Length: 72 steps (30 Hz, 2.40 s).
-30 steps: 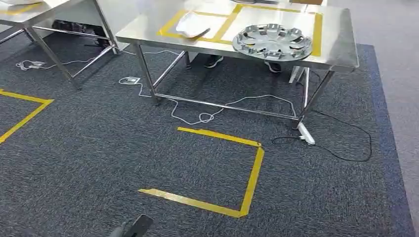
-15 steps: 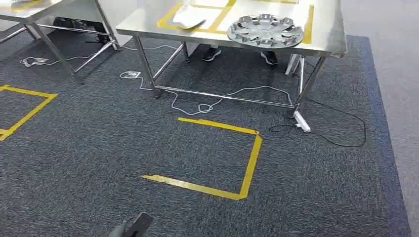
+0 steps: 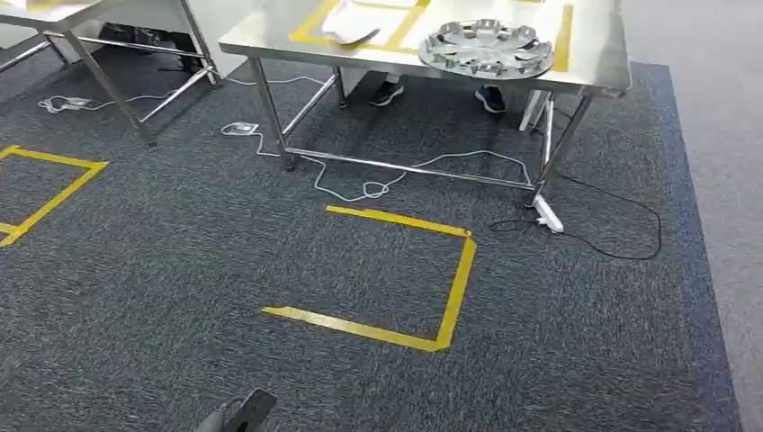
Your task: Take the parts from the cabinet and place them on the table.
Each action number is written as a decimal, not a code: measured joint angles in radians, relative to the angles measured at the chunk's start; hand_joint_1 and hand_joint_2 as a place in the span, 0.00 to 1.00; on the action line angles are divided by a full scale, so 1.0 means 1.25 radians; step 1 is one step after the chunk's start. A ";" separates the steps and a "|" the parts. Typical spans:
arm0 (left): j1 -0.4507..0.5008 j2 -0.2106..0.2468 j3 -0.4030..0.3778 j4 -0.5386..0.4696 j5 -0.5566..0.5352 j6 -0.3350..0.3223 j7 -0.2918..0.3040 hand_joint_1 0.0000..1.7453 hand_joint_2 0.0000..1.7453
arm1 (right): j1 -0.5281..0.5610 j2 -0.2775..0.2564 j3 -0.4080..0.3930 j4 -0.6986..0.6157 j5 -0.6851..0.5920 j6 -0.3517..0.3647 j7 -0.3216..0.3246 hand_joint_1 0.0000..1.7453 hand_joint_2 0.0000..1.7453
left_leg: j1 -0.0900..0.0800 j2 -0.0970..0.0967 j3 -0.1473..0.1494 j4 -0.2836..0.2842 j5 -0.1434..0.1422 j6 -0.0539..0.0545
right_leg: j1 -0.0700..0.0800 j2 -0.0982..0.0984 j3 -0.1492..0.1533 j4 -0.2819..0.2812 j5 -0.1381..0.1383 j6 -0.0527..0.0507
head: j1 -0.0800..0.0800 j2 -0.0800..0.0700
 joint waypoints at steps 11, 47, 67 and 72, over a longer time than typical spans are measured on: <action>0.000 -0.001 -0.010 -0.001 0.009 -0.002 0.004 0.00 0.00 | -0.013 0.000 -0.014 0.007 -0.003 -0.021 -0.043 0.00 0.00 | -0.009 0.001 -0.010 0.002 0.008 0.012 | -0.009 0.001 -0.009 -0.004 0.015 0.024 | 0.000 0.000; 0.001 0.002 -0.033 -0.016 0.038 -0.004 0.005 0.00 0.00 | -0.064 0.000 -0.080 0.077 -0.008 0.034 -0.103 0.00 0.00 | 0.007 0.010 -0.065 0.109 -0.061 -0.016 | -0.019 0.005 -0.027 0.012 0.024 0.012 | 0.002 0.000; 0.014 0.005 -0.041 -0.024 0.052 -0.002 0.005 0.00 0.00 | -0.082 0.001 -0.100 0.101 -0.011 0.043 -0.110 0.00 0.00 | 0.005 0.021 -0.019 0.000 0.008 0.023 | -0.017 0.013 -0.183 0.278 -0.091 0.054 | 0.006 0.000; 0.010 0.003 -0.043 -0.027 0.053 -0.002 0.006 0.00 0.00 | -0.082 0.001 -0.103 0.103 -0.013 0.041 -0.110 0.00 0.00 | 0.001 0.067 -0.013 0.001 0.008 0.021 | -0.010 -0.059 -0.017 0.008 0.010 0.042 | 0.006 0.000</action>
